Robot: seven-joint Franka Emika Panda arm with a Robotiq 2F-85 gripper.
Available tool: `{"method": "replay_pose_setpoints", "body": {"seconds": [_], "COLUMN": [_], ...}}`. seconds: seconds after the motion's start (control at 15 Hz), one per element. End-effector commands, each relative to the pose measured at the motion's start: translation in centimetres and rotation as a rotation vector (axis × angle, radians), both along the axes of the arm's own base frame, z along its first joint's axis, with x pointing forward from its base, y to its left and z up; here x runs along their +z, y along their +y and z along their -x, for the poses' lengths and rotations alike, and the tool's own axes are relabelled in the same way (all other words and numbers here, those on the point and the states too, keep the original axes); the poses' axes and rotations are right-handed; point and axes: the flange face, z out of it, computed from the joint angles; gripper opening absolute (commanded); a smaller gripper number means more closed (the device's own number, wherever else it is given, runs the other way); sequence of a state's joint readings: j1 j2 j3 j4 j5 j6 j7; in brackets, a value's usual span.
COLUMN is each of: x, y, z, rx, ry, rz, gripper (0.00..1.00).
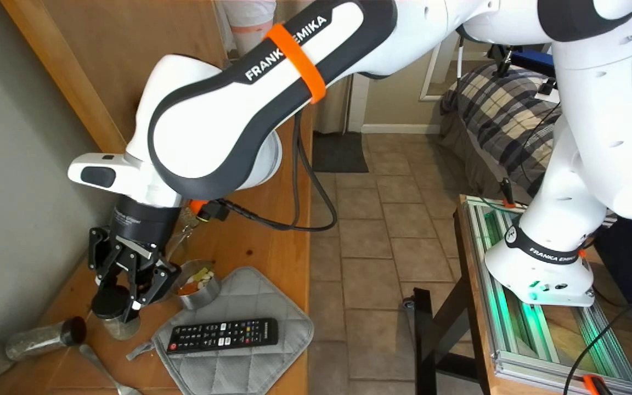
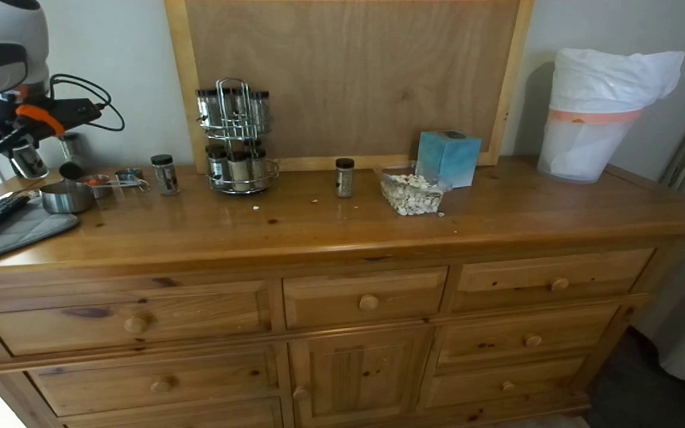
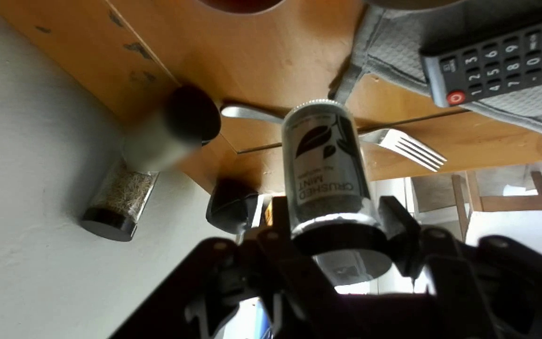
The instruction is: Put one glass jar from the silver stand on the counter.
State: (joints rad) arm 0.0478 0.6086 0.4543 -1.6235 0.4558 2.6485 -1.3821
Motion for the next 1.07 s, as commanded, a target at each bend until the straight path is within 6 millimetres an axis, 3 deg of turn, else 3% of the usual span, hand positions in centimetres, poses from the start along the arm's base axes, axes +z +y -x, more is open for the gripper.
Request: {"method": "replay_pose_setpoints", "body": {"seconds": [0.0, 0.33, 1.0], "x": [-1.6, -3.4, -3.6], "y": [-0.1, -0.8, -2.4], "z": [0.2, 0.5, 0.7], "rx": [-0.029, -0.048, -0.122], "ry": [0.02, 0.066, 0.069], "rz": [-0.054, -0.039, -0.027], "gripper": [0.26, 0.26, 0.26]}}
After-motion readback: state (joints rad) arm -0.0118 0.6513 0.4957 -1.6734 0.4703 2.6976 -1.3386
